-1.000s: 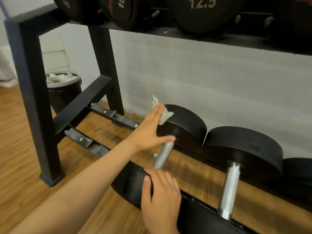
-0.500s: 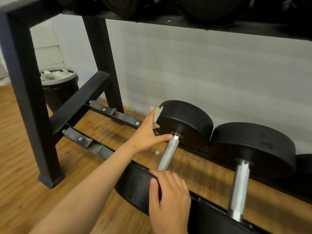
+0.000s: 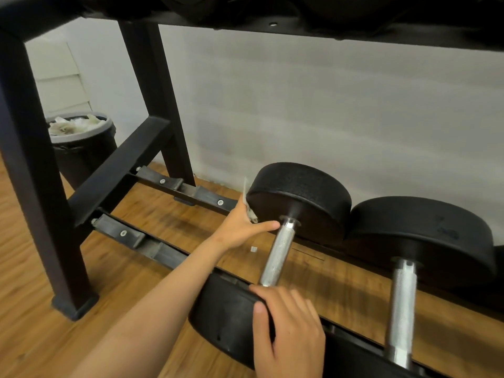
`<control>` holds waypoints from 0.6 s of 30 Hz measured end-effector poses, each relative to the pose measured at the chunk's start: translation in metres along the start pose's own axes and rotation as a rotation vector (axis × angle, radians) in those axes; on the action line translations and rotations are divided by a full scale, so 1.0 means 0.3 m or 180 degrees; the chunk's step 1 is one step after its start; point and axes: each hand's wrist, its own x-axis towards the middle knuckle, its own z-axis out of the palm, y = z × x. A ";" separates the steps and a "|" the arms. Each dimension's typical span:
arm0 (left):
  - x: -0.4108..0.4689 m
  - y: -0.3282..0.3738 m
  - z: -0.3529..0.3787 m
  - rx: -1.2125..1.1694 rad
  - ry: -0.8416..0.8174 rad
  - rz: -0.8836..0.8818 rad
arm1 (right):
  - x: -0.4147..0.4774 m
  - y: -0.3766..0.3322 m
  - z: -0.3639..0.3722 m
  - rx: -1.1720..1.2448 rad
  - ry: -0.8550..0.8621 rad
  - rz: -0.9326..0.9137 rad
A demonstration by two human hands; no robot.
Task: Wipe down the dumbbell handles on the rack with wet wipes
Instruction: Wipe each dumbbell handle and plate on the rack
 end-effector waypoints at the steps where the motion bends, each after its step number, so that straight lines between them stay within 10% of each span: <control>1: 0.010 -0.016 0.004 0.0022 0.0012 -0.0003 | 0.002 0.001 0.000 -0.0007 -0.0017 0.0006; 18: -0.003 0.027 0.016 -0.0684 -0.0053 -0.0144 | 0.002 0.012 0.005 -0.0005 -0.0143 -0.0090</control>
